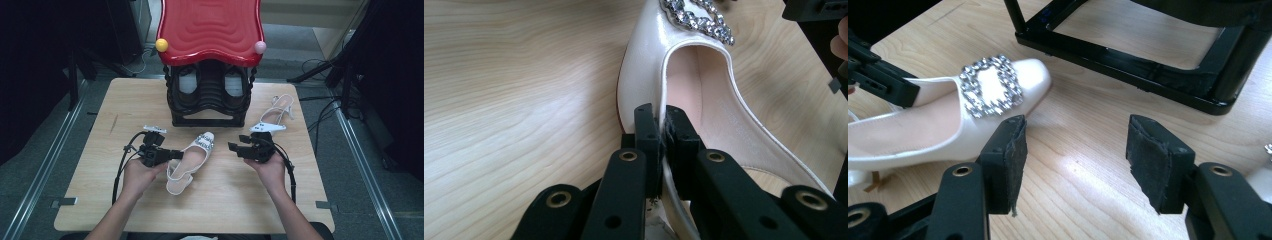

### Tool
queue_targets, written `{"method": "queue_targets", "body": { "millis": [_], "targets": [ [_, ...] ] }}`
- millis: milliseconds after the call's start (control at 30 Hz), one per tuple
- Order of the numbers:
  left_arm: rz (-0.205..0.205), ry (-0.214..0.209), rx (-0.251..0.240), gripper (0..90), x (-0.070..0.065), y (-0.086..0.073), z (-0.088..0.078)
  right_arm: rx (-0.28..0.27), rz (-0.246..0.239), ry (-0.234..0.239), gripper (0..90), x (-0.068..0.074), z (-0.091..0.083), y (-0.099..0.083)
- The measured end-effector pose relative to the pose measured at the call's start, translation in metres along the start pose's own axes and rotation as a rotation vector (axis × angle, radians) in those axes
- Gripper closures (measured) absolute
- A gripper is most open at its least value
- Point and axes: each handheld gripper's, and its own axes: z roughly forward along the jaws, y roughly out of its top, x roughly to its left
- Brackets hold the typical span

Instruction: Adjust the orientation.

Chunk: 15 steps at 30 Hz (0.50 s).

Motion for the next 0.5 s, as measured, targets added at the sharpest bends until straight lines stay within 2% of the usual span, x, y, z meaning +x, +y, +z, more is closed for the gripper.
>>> {"method": "queue_targets", "body": {
  "millis": [100,267,300,500],
  "targets": [
    [0.01,-0.005,0.014,86.6,-0.004,0.002,0.009,-0.001,0.0,-0.009,42.6,0.001,-0.004,-0.002],
    [-0.001,-0.023,0.017,86.5,-0.005,0.006,0.02,-0.002,-0.001,-0.013,42.7,0.003,-0.007,-0.006],
    [-0.015,-0.026,0.013,86.5,-0.004,0.007,0.021,0.002,0.001,-0.012,42.7,0.004,-0.007,-0.006],
    [-0.012,0.003,0.032,86.0,0.0,0.009,0.03,0.02,-0.009,-0.002,43.0,0.012,-0.002,-0.011]
  ]
}}
